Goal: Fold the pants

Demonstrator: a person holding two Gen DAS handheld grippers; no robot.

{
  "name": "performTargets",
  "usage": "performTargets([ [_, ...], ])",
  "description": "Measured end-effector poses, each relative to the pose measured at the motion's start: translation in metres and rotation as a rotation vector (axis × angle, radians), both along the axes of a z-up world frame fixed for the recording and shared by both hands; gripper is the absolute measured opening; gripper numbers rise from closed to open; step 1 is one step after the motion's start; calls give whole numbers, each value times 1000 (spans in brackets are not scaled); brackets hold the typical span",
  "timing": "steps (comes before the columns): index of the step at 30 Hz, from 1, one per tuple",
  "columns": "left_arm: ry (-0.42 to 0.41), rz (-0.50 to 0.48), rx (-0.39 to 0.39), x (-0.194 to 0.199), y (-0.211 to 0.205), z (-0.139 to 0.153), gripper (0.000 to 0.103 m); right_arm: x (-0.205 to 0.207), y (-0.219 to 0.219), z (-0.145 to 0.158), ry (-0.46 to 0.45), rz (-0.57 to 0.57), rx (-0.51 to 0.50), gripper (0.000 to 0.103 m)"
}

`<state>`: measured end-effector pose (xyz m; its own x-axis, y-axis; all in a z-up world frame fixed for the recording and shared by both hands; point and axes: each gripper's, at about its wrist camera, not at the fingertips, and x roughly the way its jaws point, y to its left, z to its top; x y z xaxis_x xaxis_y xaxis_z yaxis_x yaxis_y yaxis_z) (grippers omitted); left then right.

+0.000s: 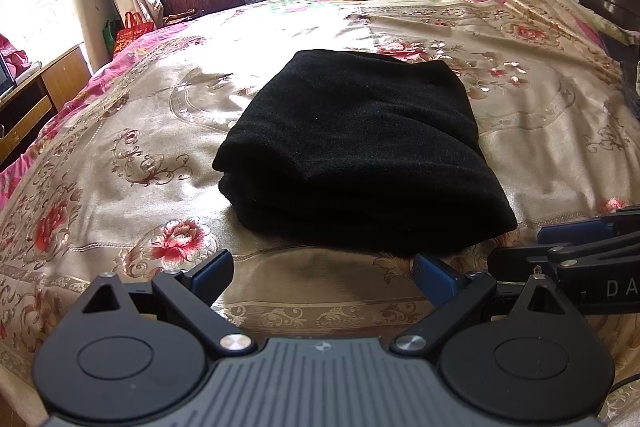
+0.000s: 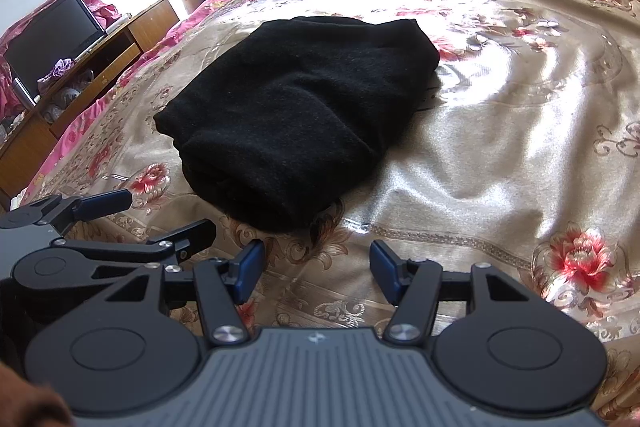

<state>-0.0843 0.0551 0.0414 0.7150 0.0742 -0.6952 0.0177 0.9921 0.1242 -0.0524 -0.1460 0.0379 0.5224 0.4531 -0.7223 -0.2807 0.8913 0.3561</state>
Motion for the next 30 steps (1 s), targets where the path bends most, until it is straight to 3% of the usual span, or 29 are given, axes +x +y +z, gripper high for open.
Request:
performTargets([
  [30,13,-4,44,-1,-7,-2,103,-4,4,1,-17,-10,-51,60],
])
